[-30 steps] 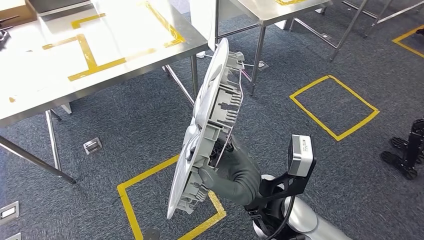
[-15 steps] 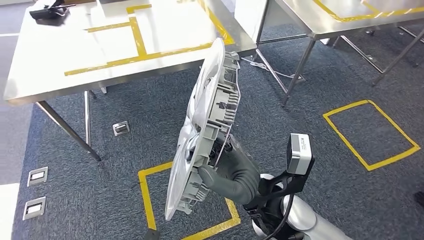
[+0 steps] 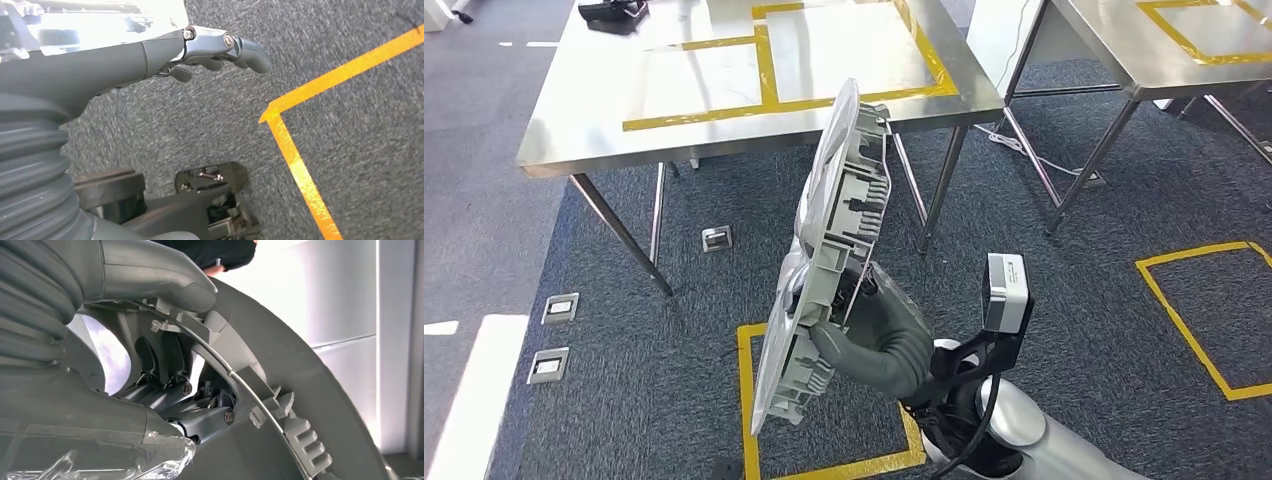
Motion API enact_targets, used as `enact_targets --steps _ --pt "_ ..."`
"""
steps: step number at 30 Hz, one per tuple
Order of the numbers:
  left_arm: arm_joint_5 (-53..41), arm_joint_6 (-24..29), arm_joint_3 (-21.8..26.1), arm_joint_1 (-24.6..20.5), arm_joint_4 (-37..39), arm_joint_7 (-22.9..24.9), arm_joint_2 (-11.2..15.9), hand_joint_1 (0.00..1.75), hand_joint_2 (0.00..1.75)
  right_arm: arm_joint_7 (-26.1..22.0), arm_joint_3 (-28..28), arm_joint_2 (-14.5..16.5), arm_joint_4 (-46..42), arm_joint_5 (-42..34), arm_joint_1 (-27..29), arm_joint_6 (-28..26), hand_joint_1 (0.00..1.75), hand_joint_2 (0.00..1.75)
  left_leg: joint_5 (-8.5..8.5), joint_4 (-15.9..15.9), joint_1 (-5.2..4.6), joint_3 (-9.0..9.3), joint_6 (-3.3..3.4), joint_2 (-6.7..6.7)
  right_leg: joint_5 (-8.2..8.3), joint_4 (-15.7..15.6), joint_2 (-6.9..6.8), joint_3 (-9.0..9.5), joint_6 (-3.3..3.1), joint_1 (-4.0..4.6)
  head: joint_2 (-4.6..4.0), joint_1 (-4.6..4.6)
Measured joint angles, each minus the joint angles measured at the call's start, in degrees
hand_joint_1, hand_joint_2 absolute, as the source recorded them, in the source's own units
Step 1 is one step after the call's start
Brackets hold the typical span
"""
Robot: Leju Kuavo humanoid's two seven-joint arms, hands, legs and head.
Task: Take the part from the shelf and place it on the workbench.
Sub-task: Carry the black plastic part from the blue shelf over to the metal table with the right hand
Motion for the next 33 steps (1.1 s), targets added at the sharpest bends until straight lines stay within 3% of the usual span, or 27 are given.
enact_targets --steps 8,22,33 --pt "-0.13 -0.84 -0.55 -0.06 0.01 0.31 0.16 0.0 1.75 0.61 -0.25 0.11 1.69 0.15 -0.89 -2.68 1.75 1.75 -0.13 -0.09 0.09 0.27 -0.31 0.07 -0.11 0.35 -0.16 0.01 -0.59 0.2 0.0 0.14" --pt "0.28 -2.96 -1.37 -1.12 -0.05 1.37 0.22 0.0 1.75 4.3 -0.62 0.66 4.9 1.54 -10.12 -8.96 1.75 1.75 -0.14 -0.07 0.06 0.27 -0.35 0.08 -0.11 0.27 -0.17 0.17 -0.57 0.17 0.0 0.15" --pt "1.91 -5.21 -1.64 -1.12 -0.06 1.39 0.22 0.0 1.75 5.1 -1.27 0.5 6.84 0.96 -14.04 -11.94 1.75 1.75 -0.16 -0.05 0.05 0.27 -0.34 0.08 -0.1 0.21 -0.17 0.17 -0.56 0.16 0.0 0.15"
